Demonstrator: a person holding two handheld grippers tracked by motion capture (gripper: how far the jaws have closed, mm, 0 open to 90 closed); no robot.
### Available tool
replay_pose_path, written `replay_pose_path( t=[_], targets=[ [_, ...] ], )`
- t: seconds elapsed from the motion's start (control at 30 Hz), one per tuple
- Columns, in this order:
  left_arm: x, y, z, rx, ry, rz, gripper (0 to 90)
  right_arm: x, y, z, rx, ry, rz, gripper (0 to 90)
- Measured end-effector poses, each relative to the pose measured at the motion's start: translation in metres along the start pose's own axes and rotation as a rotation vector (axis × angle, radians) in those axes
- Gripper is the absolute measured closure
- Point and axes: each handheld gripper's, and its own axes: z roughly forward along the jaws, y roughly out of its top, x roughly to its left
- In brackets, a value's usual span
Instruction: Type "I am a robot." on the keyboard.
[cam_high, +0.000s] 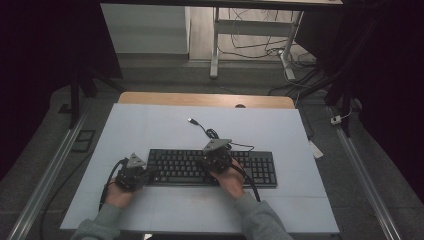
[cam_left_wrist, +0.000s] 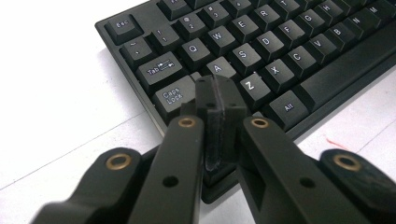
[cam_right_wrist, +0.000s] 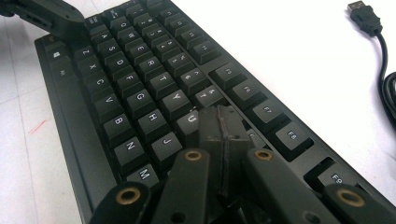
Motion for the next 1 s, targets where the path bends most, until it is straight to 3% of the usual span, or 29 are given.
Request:
replay_pose_path(
  t=[0.33, 0.57, 0.6, 0.7, 0.8, 0.83, 0.97, 1.0],
  targets=[
    [0.000, 0.000, 0.000, 0.001, 0.000, 0.000, 88.4, 0.000, 0.000, 0.002, 0.010, 0.004, -0.009, 89.6],
    [0.000, 0.000, -0.001, -0.004, 0.003, -0.001, 88.3, 0.001, 0.004, -0.013, -0.060, 0.017, -0.017, 89.5],
    [0.000, 0.000, -0.001, -0.004, 0.003, -0.001, 88.3, 0.001, 0.004, -0.014, -0.065, 0.025, -0.018, 88.2],
    [0.000, 0.001, -0.004, -0.025, 0.001, -0.002, 87.9, 0.001, 0.003, -0.016, -0.079, 0.028, 0.000, 70.7],
    [0.000, 0.001, -0.005, -0.035, 0.001, -0.005, 86.9, 0.000, 0.003, -0.018, -0.087, 0.035, 0.013, 65.3],
    [0.000, 0.001, -0.006, -0.041, -0.002, -0.008, 85.2, -0.001, 0.002, -0.019, -0.083, 0.038, 0.020, 59.8],
    [0.000, 0.002, -0.010, -0.072, -0.014, -0.018, 82.6, -0.002, 0.002, -0.021, -0.087, 0.032, 0.031, 55.1],
    [0.000, 0.002, -0.011, -0.081, -0.017, -0.017, 77.1, -0.002, 0.002, -0.022, -0.092, 0.038, 0.036, 53.4]
  ],
)
